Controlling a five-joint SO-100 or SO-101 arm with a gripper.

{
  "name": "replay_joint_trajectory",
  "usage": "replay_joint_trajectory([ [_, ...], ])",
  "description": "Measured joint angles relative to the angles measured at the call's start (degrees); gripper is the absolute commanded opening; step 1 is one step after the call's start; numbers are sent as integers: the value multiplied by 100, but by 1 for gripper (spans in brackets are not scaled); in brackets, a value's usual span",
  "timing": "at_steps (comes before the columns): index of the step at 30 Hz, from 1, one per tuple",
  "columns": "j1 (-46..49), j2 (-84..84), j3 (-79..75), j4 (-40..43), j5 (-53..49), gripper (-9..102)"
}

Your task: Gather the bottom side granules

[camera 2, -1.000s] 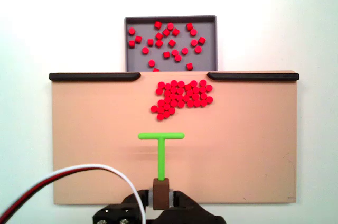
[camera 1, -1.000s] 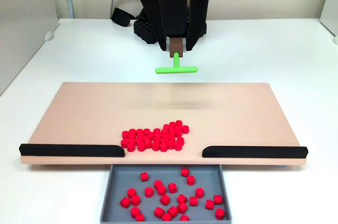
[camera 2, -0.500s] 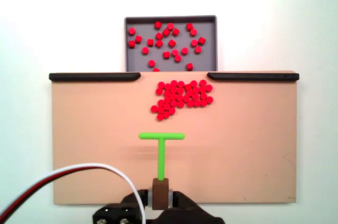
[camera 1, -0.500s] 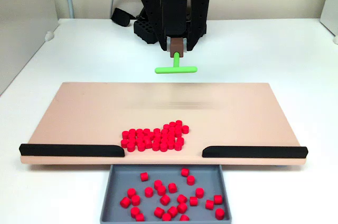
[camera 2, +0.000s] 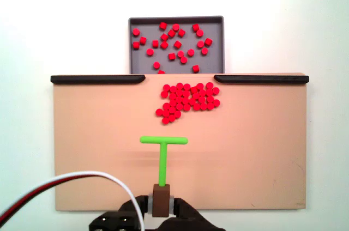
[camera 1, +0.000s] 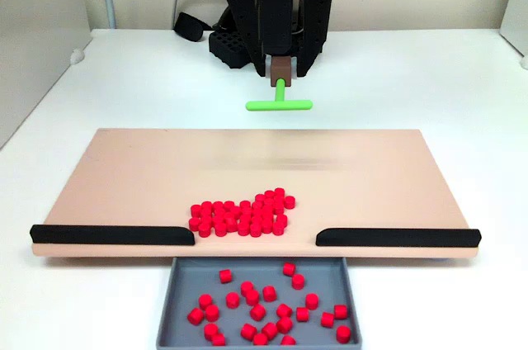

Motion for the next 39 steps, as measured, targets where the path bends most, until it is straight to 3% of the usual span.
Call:
replay_joint_trajectory([
  [26, -62, -747, 0, -70, 9, 5],
  [39, -105, -246, 1371, -1424, 114, 5],
])
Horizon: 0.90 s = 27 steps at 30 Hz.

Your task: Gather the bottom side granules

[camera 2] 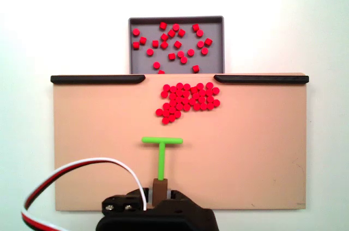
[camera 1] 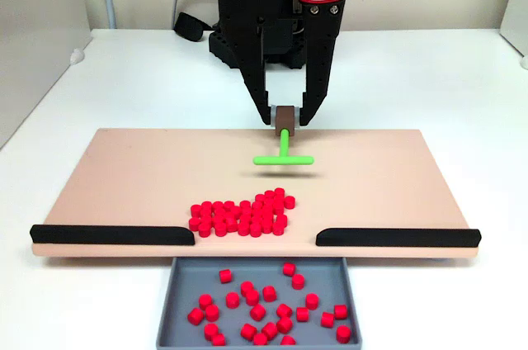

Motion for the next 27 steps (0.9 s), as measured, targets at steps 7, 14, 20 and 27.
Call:
replay_joint_trajectory([
  [7, 0, 9, 62, -97, 0, 4],
  [14, 0, -70, 264, -299, -35, 4],
  [20, 62, -246, 246, -396, -105, 4],
  [27, 193, -475, 114, -396, -264, 5],
])
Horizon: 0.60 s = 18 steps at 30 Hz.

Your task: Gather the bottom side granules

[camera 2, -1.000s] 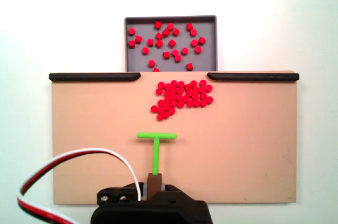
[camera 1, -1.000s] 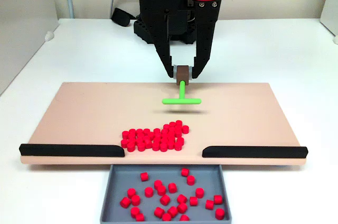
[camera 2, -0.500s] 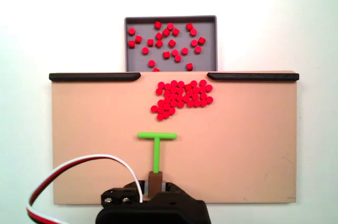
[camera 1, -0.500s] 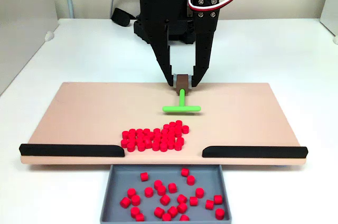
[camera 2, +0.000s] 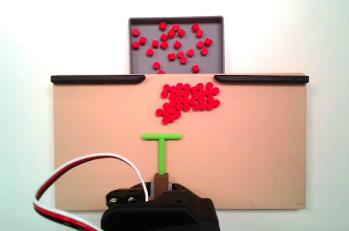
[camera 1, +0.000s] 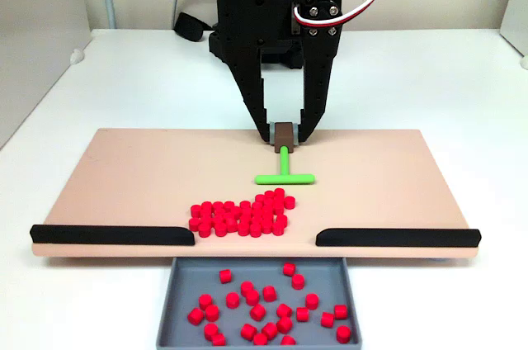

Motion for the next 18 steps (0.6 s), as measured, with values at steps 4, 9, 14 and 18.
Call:
replay_joint_trajectory([
  [4, 35, -79, -35, 0, -18, 5],
  [9, 132, -281, -220, 0, -18, 5],
  [14, 202, -439, -387, 0, -18, 5],
  [18, 202, -536, -492, 0, -18, 5],
])
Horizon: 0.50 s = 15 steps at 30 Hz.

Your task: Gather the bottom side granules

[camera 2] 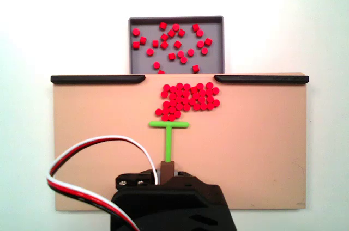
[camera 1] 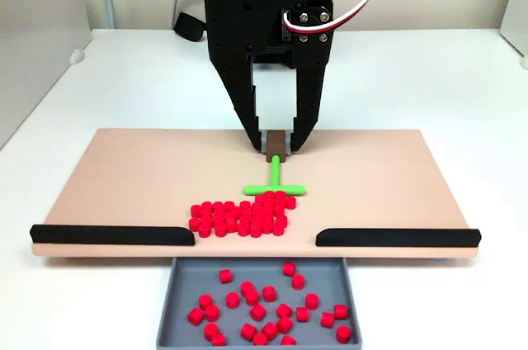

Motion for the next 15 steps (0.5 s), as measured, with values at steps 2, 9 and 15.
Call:
replay_joint_trajectory([
  [2, 0, -62, -70, 0, 0, 5],
  [9, 0, -246, -290, 0, 26, 5],
  [15, 0, -396, -457, 0, 53, 5],
])
